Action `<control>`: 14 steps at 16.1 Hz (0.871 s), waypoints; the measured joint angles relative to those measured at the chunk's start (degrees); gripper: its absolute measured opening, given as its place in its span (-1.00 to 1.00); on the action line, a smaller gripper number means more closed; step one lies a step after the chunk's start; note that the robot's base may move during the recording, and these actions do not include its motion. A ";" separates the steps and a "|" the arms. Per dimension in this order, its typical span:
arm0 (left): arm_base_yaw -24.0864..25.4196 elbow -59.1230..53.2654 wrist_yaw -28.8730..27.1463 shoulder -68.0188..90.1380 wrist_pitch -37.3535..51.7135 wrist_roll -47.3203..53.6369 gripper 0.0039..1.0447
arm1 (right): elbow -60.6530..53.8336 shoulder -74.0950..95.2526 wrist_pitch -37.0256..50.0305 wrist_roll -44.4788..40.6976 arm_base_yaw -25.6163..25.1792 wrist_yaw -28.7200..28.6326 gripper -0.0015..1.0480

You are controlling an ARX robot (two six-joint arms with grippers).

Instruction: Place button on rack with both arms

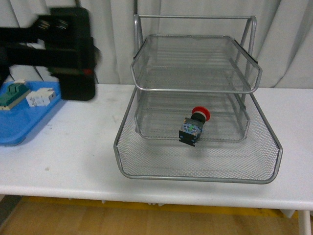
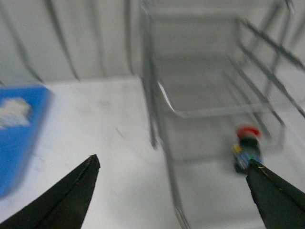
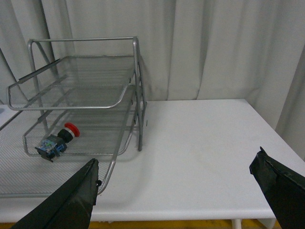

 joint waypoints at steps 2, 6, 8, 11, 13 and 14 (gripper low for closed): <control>25.22 -21.66 15.21 -37.09 -6.08 2.40 -0.66 | 0.00 0.00 -0.02 0.00 0.00 0.02 0.87; 24.83 -25.00 16.48 -43.85 -9.49 2.60 -0.97 | 0.00 0.00 0.00 0.00 0.00 0.02 0.87; 24.83 -25.22 16.48 -46.40 -10.60 2.60 -0.97 | 0.00 0.00 0.02 0.00 0.00 0.02 0.87; 24.83 -25.49 16.48 -47.80 -11.65 2.62 -0.97 | 0.00 0.00 0.02 0.00 0.00 0.02 0.87; 24.83 -25.73 16.48 -48.33 -12.07 2.62 -0.97 | 0.00 0.00 0.02 0.02 0.00 0.02 0.87; 24.83 -25.81 16.48 -48.50 -12.24 2.60 -0.97 | 0.00 0.00 0.02 0.00 0.00 0.02 0.87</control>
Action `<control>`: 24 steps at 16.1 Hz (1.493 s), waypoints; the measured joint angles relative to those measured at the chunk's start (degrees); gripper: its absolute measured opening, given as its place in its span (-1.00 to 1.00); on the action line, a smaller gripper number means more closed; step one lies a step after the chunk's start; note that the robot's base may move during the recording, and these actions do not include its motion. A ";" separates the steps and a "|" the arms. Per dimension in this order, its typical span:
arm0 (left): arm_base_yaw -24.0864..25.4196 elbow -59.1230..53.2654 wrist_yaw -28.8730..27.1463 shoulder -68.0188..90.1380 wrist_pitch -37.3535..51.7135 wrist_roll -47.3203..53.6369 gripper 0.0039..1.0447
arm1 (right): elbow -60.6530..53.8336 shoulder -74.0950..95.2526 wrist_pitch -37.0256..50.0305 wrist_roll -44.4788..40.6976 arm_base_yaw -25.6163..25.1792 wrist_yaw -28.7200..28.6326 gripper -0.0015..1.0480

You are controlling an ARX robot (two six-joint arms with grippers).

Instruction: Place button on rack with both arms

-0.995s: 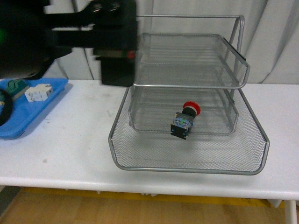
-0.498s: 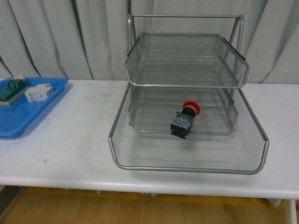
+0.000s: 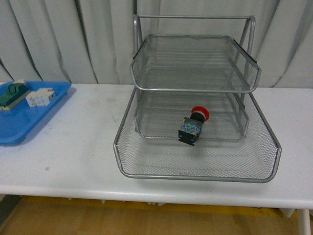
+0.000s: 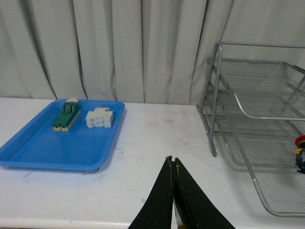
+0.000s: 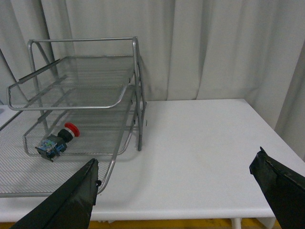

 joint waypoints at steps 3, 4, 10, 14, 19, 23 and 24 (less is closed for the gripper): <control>0.00 -2.19 0.00 -3.61 -1.42 0.00 -0.97 | 0.00 0.00 0.00 0.00 0.00 0.00 0.87; 0.00 -2.19 0.00 -7.28 -4.55 0.02 -0.97 | 0.00 0.00 0.00 0.00 0.00 0.00 0.87; 0.00 -2.16 0.00 -19.65 -17.88 0.02 -0.97 | 0.00 0.00 0.02 0.00 0.00 0.00 0.87; 0.00 -2.16 0.00 -19.65 -17.33 0.02 -0.97 | 0.00 0.00 -0.02 0.00 0.00 0.00 0.87; 0.00 -2.16 0.00 -19.65 -17.53 0.02 -0.97 | 0.00 0.00 0.00 0.02 0.00 0.00 0.87; 0.00 -2.16 0.00 -19.65 -17.55 0.00 -0.67 | 0.00 0.00 0.00 0.00 0.00 0.00 0.87; 0.00 -2.16 0.00 -19.65 -17.55 0.00 -0.43 | 0.00 0.00 0.00 0.00 0.00 0.00 0.87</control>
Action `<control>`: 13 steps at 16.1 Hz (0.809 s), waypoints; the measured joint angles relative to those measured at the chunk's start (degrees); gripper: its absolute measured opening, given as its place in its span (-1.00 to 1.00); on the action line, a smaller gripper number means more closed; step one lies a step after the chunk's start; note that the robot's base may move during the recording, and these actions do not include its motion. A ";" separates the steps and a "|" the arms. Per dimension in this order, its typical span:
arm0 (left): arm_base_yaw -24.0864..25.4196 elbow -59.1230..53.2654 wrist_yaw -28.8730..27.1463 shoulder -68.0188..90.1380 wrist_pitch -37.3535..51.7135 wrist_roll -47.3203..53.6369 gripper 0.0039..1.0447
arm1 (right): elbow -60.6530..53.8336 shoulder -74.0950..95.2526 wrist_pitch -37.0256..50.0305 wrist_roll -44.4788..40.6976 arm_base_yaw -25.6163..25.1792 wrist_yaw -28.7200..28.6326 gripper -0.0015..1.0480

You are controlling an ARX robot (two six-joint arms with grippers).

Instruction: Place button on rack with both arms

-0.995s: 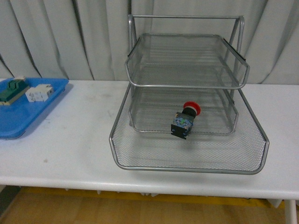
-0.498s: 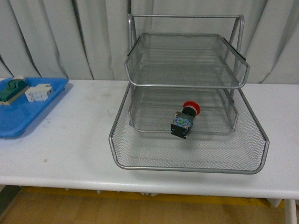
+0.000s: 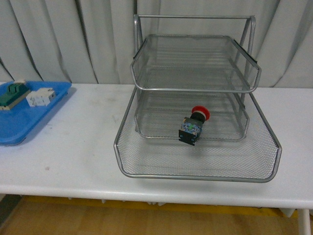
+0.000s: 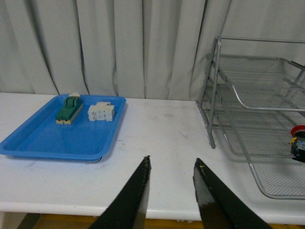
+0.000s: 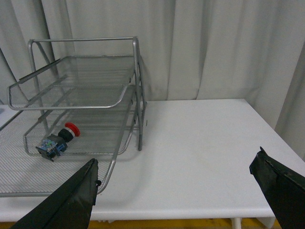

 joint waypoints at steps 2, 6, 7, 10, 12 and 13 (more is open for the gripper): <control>0.00 0.00 0.00 0.00 0.00 0.00 0.06 | 0.00 0.00 0.00 0.00 0.00 0.00 0.87; 0.00 0.00 0.00 0.00 0.00 0.07 0.92 | 1.42 9.18 3.17 1.68 0.31 2.69 0.87; 0.00 0.00 0.00 0.00 0.00 0.02 0.86 | 3.06 19.26 10.95 3.48 0.42 2.73 0.87; 0.00 0.00 0.00 0.00 0.00 0.04 0.88 | 14.36 49.68 30.10 7.74 5.77 2.78 0.87; 0.00 0.00 0.00 0.00 0.00 0.04 0.88 | 25.27 68.00 27.93 9.51 9.70 3.23 0.87; 0.00 0.00 0.00 0.00 0.00 0.04 0.88 | 30.34 76.39 25.79 9.27 12.66 4.72 0.75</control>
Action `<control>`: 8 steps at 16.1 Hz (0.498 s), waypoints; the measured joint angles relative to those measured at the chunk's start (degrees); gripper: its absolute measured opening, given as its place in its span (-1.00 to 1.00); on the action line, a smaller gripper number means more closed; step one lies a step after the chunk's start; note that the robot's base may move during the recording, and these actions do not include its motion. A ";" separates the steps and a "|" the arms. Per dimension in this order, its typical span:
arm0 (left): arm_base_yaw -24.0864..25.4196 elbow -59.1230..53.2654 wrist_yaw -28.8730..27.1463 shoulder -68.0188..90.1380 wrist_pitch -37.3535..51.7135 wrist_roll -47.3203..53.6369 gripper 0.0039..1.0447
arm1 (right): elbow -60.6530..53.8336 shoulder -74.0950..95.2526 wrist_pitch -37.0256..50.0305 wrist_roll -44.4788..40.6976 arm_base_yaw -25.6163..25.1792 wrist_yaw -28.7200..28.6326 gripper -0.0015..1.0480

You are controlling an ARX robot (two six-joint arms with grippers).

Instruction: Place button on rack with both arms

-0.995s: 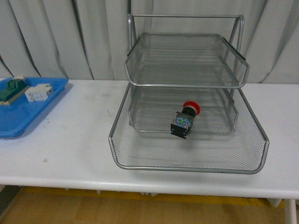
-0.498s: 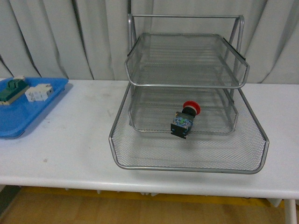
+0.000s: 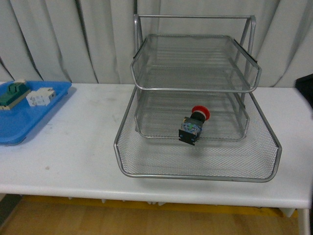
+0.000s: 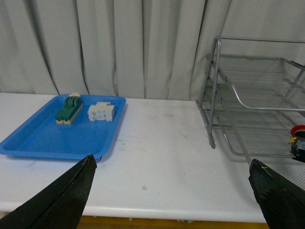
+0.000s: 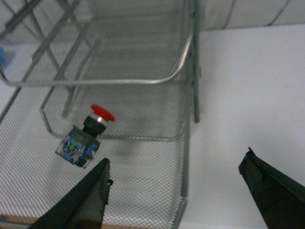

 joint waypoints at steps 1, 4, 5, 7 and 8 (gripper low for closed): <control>0.00 0.00 0.02 0.00 0.00 0.00 0.88 | 4.70 6.60 -3.37 -0.46 2.69 0.20 0.50; 0.00 0.00 0.00 0.00 0.00 0.00 0.88 | 11.98 15.87 -10.21 -1.99 9.31 -0.22 -0.12; 0.00 0.00 0.00 0.00 0.00 0.00 0.88 | 12.81 17.64 -12.02 -1.99 11.08 -0.35 -0.33; 0.00 0.00 0.00 0.00 0.00 0.00 0.88 | 13.09 19.54 -14.97 -1.68 13.66 -1.22 -0.75; 0.00 0.00 0.02 0.00 0.00 0.00 0.88 | 13.11 20.02 -15.34 -1.20 14.82 -1.73 -0.98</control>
